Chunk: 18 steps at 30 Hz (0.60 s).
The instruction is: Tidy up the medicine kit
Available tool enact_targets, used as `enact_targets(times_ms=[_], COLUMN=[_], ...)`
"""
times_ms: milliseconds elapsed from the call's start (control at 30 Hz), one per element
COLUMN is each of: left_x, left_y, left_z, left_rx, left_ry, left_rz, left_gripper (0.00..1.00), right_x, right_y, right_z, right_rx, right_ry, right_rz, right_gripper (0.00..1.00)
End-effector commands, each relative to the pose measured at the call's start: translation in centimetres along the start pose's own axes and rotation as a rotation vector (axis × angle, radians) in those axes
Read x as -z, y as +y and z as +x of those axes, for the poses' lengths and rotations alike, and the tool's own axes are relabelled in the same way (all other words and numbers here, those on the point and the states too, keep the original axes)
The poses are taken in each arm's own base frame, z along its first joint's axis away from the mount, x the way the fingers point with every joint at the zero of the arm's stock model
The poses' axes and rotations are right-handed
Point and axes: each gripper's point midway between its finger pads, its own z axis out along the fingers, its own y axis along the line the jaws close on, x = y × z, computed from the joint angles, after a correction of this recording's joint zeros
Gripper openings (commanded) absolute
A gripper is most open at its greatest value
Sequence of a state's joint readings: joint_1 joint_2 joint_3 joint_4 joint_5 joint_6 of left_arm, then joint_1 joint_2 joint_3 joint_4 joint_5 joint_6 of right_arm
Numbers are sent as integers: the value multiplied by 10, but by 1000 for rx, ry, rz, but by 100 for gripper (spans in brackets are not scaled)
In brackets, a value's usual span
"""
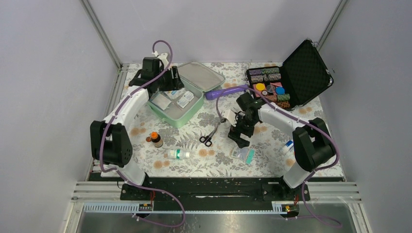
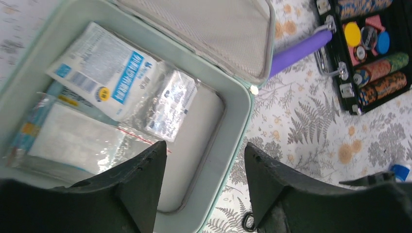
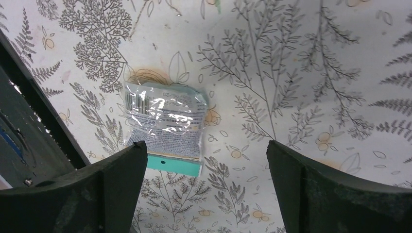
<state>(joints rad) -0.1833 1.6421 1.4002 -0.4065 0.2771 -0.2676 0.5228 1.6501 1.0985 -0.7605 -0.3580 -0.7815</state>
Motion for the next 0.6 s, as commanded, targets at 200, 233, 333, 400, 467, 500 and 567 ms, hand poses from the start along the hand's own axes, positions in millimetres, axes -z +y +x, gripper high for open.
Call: enact_targets(times_ms=[200,233,333,400,467,500,567], left_x=[39,40,43,42,42,41,39], left_y=[26,26,26,25,22,19,11], left_z=[-53,-53,-54,-53,-52,-50,-46], left_rx=[33,28,20,14,-2,-11,-26], left_ry=[-180,-183,-190,-188,-186,-183,-175], left_rz=[-105,-109,-116,-114,-117,-114,-105], left_gripper=[60,60,60,61,61,61,61], right_x=[-30,-33,-40,-44,-48,-50,-50], right_y=[22,24,26,20,12,10,8], right_z=[8,9,13,14,19,22,23], right_rx=[130,141,160,159,157,161,162], right_ry=[105,112,127,136,156,167,173], right_rz=[-8,-9,22,79,133,142,155], right_gripper=[100,100,99,94,90,86,78])
